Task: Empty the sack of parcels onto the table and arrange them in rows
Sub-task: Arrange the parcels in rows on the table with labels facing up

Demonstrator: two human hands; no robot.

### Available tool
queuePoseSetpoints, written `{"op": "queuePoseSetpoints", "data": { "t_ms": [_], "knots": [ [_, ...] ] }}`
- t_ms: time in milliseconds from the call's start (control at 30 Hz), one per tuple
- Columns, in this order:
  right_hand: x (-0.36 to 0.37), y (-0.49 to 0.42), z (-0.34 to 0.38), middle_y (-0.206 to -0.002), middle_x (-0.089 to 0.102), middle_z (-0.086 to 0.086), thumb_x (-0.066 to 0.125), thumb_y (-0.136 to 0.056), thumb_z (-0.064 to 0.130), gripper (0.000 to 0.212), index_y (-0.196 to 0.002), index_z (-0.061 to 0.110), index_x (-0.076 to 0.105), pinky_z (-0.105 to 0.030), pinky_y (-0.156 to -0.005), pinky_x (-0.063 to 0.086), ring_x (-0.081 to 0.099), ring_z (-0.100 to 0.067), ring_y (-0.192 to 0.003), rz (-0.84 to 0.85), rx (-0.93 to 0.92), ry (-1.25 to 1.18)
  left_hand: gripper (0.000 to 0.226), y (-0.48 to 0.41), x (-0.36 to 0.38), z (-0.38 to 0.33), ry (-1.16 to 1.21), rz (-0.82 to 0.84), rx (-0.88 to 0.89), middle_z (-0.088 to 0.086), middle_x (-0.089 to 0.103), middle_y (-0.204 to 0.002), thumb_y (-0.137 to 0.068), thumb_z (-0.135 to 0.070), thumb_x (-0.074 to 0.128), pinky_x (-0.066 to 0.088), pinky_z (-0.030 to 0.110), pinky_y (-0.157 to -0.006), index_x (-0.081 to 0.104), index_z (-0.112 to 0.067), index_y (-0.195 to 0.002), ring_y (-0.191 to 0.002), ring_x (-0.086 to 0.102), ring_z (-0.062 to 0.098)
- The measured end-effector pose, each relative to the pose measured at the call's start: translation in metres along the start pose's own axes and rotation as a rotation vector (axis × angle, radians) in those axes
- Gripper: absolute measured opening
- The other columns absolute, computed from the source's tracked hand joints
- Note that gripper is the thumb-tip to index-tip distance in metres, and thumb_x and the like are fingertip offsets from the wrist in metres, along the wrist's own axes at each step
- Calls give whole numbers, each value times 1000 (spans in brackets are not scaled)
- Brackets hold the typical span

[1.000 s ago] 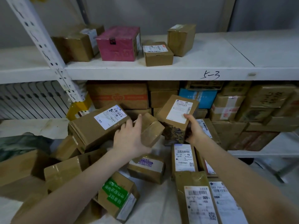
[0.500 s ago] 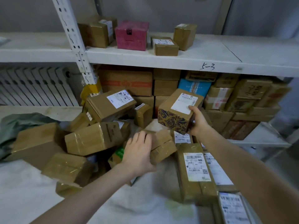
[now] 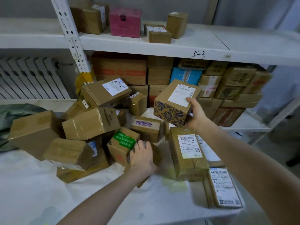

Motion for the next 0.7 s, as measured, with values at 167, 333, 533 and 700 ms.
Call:
{"op": "queuePoseSetpoints", "data": {
  "t_ms": [167,333,533,700],
  "knots": [
    [2,-21,12,-118,60,-14,71,-78,40,54,-123,18,51,-51,-94,46,57,-33,-110,13,8,-12,78,-32,-25,-3,-33,-53,60,9,31,-131,-71,-62,68,36,44,-104,40,-19,-129,-126,33,30],
    [17,-71,35,-107,61,-13,67,-85,38,38,-113,16,55,-50,-93,46,58,-31,-100,40,24,-7,60,-117,-68,-5,44,-60,8,9,35,-131,-81,-46,65,44,42,-100,46,-20,-132,-126,36,30],
    [28,-138,63,-113,59,-13,66,-82,42,31,-101,19,56,-54,-100,42,54,-33,-107,96,82,117,57,-221,-112,23,94,-65,-130,16,39,-130,-82,-35,66,43,43,-98,49,-10,-129,-122,40,37],
    [40,-169,60,-119,66,-15,66,-83,37,41,-119,18,60,-50,-88,48,59,-35,-109,220,110,195,65,-279,-94,43,131,20,-205,16,36,-135,-81,-26,67,41,41,-99,39,-6,-136,-126,38,36]
  ]
}}
Point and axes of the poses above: each hand's wrist, its own y-axis away from the middle knuckle, its own x-axis out of the palm, z = x × y, the point moved 7 cm from there along -y, towards the middle knuckle
